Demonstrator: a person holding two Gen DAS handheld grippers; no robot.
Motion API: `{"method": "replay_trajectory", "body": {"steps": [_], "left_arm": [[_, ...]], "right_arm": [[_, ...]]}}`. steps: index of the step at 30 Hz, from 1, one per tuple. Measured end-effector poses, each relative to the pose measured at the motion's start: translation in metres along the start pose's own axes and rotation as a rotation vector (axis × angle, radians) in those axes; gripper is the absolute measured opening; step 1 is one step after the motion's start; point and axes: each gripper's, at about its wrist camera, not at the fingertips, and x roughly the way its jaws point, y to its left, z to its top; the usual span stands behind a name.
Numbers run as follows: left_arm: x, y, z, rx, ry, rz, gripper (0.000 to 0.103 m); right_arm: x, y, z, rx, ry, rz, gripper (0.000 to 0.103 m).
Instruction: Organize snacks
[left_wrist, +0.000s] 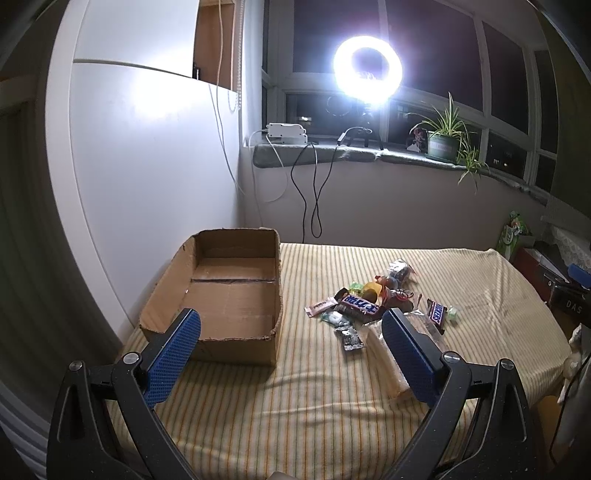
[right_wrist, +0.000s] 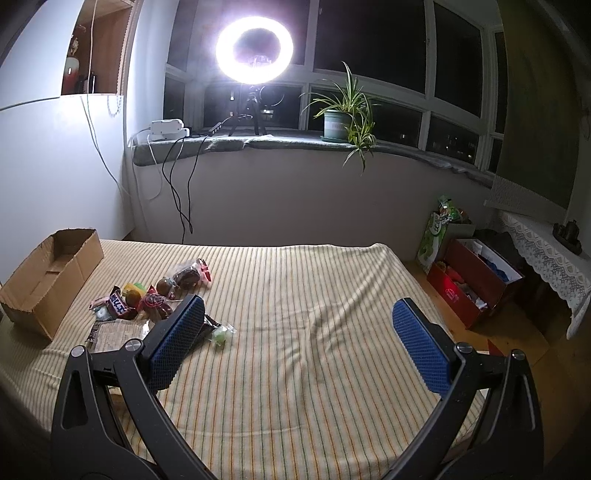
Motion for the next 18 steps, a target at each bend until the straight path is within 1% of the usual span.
{"method": "replay_trajectory", "body": {"steps": [18], "left_arm": [[0.0024, -0.0016, 0.0007, 0.001, 0.008, -0.005, 0.099]], "right_arm": [[0.0003, 0.0011, -0.0017, -0.001, -0.001, 0.001, 0.103]]}}
